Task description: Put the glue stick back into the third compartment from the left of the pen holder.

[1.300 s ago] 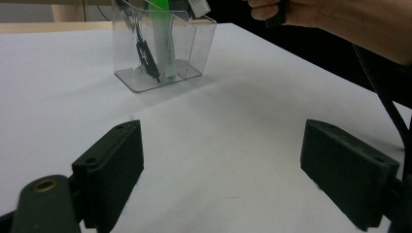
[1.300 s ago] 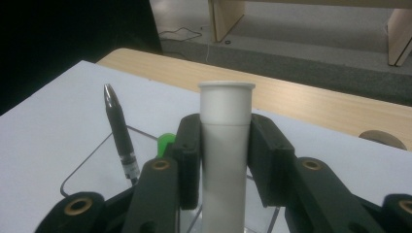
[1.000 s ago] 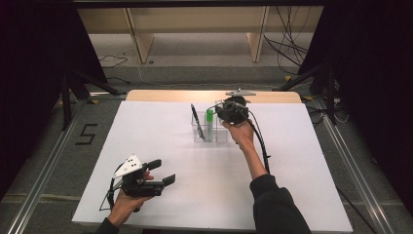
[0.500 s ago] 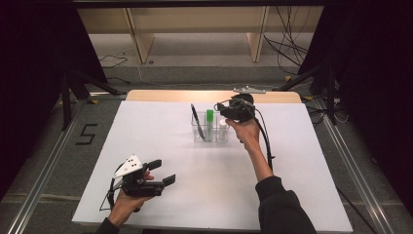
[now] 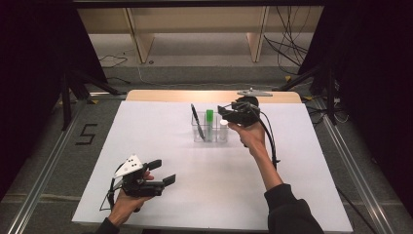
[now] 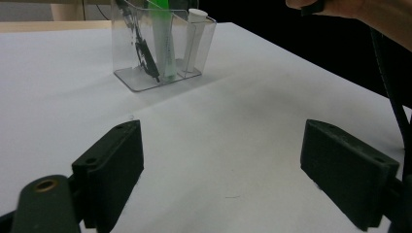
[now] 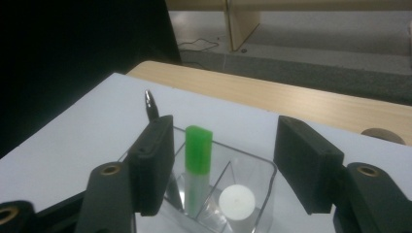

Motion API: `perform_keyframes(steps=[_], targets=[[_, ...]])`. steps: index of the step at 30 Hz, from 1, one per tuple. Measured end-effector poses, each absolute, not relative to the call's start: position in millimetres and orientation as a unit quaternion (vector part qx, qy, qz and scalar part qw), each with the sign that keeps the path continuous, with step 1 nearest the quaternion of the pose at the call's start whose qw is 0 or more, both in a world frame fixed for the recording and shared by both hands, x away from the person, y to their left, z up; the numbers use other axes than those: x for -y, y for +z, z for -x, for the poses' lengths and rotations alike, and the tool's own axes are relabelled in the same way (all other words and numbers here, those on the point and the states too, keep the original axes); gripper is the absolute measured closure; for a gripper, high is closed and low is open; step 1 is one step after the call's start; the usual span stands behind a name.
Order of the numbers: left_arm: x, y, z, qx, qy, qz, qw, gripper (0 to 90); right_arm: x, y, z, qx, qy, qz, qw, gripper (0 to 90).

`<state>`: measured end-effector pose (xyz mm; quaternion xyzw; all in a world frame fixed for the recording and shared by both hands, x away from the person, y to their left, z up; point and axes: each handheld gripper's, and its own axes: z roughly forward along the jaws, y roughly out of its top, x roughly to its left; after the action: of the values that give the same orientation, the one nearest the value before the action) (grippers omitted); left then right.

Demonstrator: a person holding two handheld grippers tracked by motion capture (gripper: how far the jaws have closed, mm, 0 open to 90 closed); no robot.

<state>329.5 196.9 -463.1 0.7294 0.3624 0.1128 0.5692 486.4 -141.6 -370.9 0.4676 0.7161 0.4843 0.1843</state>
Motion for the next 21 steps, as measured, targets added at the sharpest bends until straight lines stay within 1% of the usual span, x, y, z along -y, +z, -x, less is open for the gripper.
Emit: perform_keyframes(steps=[5, 9, 11, 15, 21], targets=[[-197.1, -463.1, -329.7, -0.362, 0.112, -0.729, 0.569, 15.2, 142.4, -368.0, -478.8, -0.714, 0.488, -0.468, 0.182, 31.7], [-197.3, -463.2, -329.8, -0.362, 0.112, -0.73, 0.569, 15.2, 144.0, -368.1, -475.0, -0.716, 0.486, -0.471, 0.169, 20.3], [-197.1, -463.3, -329.7, -0.362, 0.112, -0.73, 0.569, 15.2, 144.7, -368.5, -473.2, -0.716, 0.488, -0.47, 0.167, 16.7], [-196.9, -463.5, -329.8, -0.362, 0.113, -0.73, 0.569, 15.2, 147.0, -368.9, -467.6, -0.714, 0.494, -0.469, 0.161, 13.5], [-196.5, -464.0, -330.0, -0.362, 0.111, -0.731, 0.568, 15.2, 151.6, -370.6, -457.1, -0.716, 0.505, -0.457, 0.154, 11.8]])
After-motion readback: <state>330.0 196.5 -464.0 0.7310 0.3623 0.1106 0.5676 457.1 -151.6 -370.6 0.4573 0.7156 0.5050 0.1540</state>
